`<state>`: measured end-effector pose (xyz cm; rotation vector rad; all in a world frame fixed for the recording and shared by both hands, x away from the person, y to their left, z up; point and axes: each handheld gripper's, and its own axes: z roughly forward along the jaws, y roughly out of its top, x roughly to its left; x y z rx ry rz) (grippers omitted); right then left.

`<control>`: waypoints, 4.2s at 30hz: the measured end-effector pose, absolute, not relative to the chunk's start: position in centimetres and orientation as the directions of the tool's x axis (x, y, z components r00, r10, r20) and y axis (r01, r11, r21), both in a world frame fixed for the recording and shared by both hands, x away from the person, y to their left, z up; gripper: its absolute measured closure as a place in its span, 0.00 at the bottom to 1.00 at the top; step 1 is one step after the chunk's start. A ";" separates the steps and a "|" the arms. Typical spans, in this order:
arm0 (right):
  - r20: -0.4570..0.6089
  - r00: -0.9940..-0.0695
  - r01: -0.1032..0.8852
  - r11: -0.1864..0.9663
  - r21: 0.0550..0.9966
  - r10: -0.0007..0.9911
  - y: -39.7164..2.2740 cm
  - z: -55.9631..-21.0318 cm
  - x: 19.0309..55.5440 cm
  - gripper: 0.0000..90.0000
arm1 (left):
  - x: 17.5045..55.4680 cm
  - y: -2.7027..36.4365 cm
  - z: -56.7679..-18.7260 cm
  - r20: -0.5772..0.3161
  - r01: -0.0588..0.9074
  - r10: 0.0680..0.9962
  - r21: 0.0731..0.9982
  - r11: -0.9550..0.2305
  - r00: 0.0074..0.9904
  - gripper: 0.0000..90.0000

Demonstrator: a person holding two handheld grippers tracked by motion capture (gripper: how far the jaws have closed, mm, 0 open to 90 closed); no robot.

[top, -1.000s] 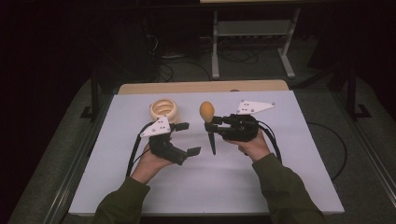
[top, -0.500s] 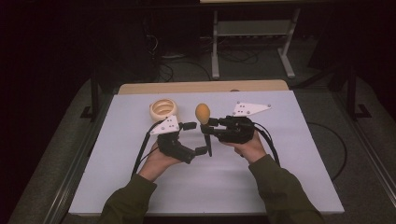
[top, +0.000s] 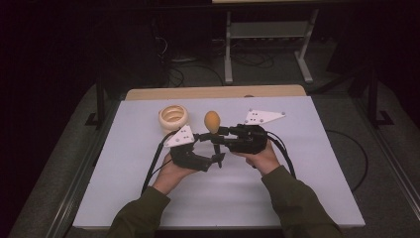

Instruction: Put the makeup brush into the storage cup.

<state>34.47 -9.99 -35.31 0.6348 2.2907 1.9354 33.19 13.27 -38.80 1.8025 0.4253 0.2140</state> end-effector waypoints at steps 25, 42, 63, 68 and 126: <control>0.210 -0.914 0.267 0.125 0.955 0.348 -9.3 -35.8 34.4 0.69 | 33.1 13.7 -38.5 -0.123 0.212 0.411 0.960 -0.180 0.903 0.62; 0.210 -0.913 0.269 0.129 0.955 0.351 -9.2 -35.9 34.5 0.69 | 33.1 13.9 -38.4 -0.125 0.215 0.410 0.960 -0.181 0.904 0.76; 0.189 -0.914 0.252 0.139 0.958 0.359 -9.2 -35.8 34.4 0.69 | 33.1 14.2 -38.3 -0.135 0.234 0.424 0.954 -0.189 0.896 0.80; 0.179 -0.914 0.245 0.144 0.959 0.363 -9.1 -35.8 34.3 0.68 | 33.2 14.3 -38.3 -0.139 0.239 0.429 0.953 -0.188 0.893 0.80; 0.089 -0.802 0.284 0.247 0.926 0.590 -18.4 -37.9 29.7 0.09 | 33.5 17.6 -37.2 -0.134 0.236 0.472 0.958 -0.164 0.871 0.81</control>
